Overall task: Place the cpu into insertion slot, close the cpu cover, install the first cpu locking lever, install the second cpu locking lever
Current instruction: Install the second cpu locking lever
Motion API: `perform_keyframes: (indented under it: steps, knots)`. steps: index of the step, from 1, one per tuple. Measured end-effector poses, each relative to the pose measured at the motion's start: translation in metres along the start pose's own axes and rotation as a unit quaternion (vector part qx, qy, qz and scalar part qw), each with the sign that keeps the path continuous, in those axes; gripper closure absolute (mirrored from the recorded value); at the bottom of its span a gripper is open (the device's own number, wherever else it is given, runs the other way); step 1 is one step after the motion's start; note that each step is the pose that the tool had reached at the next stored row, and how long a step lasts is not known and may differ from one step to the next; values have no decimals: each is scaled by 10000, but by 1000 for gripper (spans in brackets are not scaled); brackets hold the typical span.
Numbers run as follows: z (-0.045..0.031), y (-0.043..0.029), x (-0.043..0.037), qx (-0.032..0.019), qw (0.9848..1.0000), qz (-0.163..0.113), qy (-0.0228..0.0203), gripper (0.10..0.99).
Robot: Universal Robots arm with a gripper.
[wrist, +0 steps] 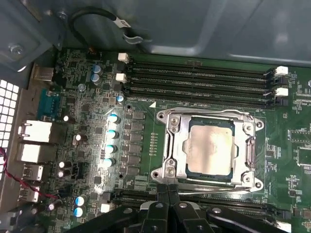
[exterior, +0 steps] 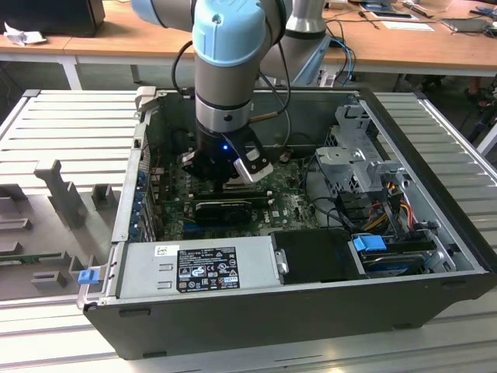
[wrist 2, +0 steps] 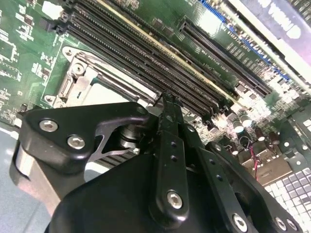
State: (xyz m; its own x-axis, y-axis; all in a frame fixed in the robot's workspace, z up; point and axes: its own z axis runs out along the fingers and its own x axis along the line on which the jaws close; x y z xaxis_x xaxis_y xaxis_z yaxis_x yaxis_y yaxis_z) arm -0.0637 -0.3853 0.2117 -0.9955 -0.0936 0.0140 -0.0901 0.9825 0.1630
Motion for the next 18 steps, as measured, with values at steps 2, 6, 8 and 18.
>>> perform_keyframes:
  steps: [2,6,8,18]
  knots:
    - [20,-3,1,-61,10000,-5,-5,980]
    - [32,-4,26,-104,9999,-9,-9,980]
    - [40,-8,27,-129,9999,-9,-11,980]
    - [77,-55,59,-323,9995,-27,-26,980]
